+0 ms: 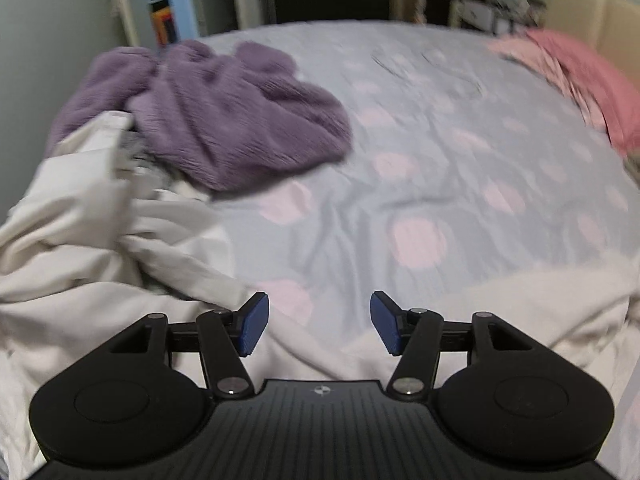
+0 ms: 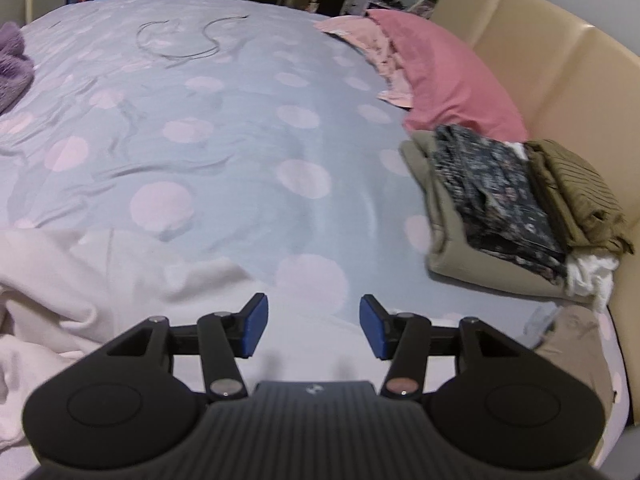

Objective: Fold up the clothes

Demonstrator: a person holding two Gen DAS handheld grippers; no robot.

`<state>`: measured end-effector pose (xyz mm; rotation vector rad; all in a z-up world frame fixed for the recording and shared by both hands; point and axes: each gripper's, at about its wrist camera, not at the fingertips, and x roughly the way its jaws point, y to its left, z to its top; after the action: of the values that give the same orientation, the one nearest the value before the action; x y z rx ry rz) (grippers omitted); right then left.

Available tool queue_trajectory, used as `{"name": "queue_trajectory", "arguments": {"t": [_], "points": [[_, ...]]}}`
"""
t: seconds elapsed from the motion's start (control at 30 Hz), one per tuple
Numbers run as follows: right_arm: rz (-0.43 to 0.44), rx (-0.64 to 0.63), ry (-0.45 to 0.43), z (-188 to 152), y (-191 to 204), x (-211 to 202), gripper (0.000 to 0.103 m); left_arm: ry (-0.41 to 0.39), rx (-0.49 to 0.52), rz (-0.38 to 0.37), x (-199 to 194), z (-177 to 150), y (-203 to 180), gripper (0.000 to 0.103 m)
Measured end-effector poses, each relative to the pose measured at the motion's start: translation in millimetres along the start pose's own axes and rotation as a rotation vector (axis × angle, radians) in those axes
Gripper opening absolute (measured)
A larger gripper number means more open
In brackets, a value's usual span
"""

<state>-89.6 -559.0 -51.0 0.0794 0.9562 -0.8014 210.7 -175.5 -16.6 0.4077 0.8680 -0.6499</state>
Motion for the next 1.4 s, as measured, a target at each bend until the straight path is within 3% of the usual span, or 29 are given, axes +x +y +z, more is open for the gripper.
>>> {"name": "queue_trajectory", "arguments": {"t": [0.17,0.37,0.47,0.57,0.73,0.8,0.87,0.9,0.93,0.97,1.07,1.17,1.4], "points": [[0.088,-0.030,-0.012,10,21,7,0.054,0.050,0.040,-0.064,32,-5,-21,0.054],[0.174,-0.084,-0.036,18,51,19,0.062,0.086,0.056,-0.129,67,-3,-41,0.056],[0.201,-0.081,-0.003,20,58,35,0.063,0.136,0.075,-0.184,86,-5,-52,0.056],[0.197,-0.061,0.040,18,58,54,0.066,0.183,0.126,-0.177,101,-12,-66,0.056],[0.209,-0.019,0.134,10,57,81,0.066,0.186,0.114,-0.178,106,-14,-67,0.056],[0.233,0.014,0.157,6,56,87,0.065,0.181,0.121,-0.184,103,-16,-68,0.049],[0.274,0.004,0.164,5,58,85,0.041,0.174,0.156,-0.190,99,-17,-74,0.032],[0.294,-0.012,0.171,6,61,82,0.017,0.172,0.175,-0.191,96,-18,-78,0.029],[0.300,-0.029,0.180,7,64,79,0.007,0.172,0.191,-0.183,94,-17,-81,0.023],[0.288,-0.049,0.178,8,67,75,0.007,0.169,0.198,-0.171,93,-15,-83,0.020],[0.240,-0.077,0.120,12,66,57,0.006,0.134,0.165,-0.151,79,-8,-80,0.014],[0.201,-0.019,0.050,21,47,36,0.005,0.061,0.112,-0.153,57,3,-70,0.011],[0.135,0.145,-0.160,41,3,-28,0.005,-0.203,0.006,-0.165,-26,40,-50,0.010]]}}
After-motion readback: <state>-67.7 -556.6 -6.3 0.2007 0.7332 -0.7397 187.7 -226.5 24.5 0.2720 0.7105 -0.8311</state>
